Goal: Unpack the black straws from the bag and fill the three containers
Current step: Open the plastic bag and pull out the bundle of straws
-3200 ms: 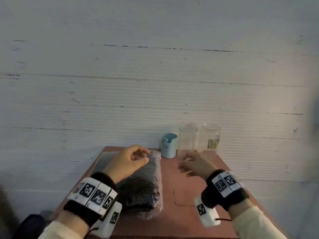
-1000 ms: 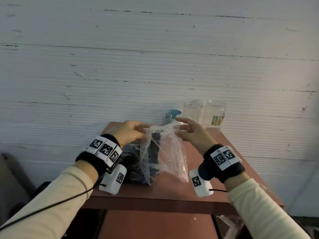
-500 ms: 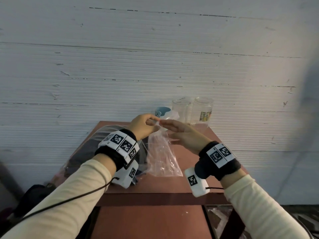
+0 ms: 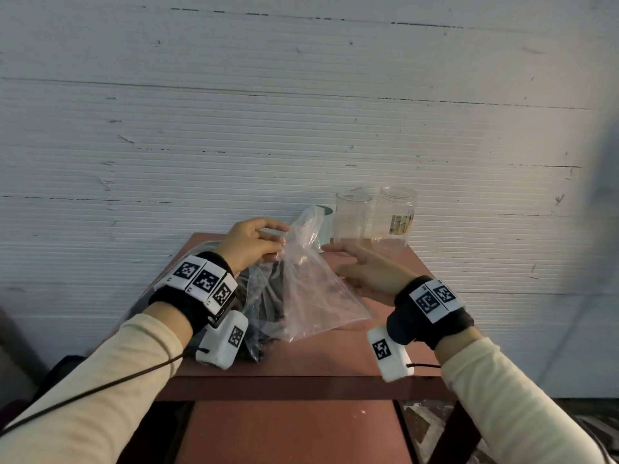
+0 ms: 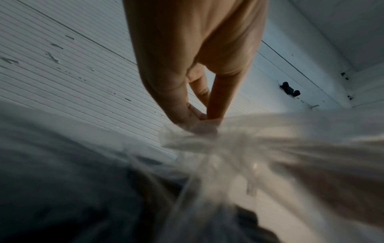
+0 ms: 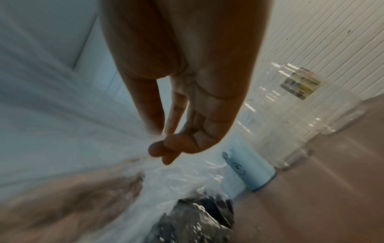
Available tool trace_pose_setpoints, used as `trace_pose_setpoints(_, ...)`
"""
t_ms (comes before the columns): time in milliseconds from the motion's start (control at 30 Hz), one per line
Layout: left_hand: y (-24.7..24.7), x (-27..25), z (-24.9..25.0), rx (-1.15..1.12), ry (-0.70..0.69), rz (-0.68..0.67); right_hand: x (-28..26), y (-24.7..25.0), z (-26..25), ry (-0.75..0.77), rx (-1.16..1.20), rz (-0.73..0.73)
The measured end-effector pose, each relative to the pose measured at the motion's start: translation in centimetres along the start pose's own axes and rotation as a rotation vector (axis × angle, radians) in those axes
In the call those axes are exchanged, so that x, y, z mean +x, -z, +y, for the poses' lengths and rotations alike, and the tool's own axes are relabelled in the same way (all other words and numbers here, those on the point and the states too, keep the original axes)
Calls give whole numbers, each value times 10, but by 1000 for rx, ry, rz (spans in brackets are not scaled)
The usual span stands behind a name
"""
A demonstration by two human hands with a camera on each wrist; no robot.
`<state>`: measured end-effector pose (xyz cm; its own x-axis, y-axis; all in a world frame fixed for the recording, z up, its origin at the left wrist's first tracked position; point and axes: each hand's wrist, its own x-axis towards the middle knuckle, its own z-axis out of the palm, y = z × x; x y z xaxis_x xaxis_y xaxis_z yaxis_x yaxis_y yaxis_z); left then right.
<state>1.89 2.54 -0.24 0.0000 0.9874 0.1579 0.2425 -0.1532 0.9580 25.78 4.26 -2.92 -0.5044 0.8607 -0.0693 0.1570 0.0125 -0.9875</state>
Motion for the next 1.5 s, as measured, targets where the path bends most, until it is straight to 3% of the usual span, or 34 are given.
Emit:
trace_pose_setpoints(167,0,3,0,56,55,-72,-6,-4,-24,242,28,153)
trace_pose_setpoints(267,-1,7,12,224,-14,-20,-10,-11,-39,344,-119,221)
trace_pose_setpoints(333,-5,7,25,181,-69,33,-13,-18,-46,390,-245,234)
trace_pose_setpoints(400,-13,8,36,82,-37,-5,-13,-26,-48,419,-322,200)
trace_pose_setpoints(500,-23,6,40,-38,74,-148,-10,-35,-43,415,-342,156)
trace_pose_setpoints(667,-20,2,25,-105,128,-172,-8,-41,-35,384,-259,85)
trace_pose_setpoints(800,-15,-6,18,-232,142,-137,-3,-41,-38,389,-140,168)
trace_pose_setpoints(933,-16,-13,15,-330,168,-142,8,-40,-41,385,-207,309)
trace_pose_setpoints(1200,-20,-21,11,-338,134,-68,18,-50,-33,363,-284,365)
trace_pose_setpoints(1500,-24,-25,6,-311,110,-79,17,-43,-28,418,-317,309)
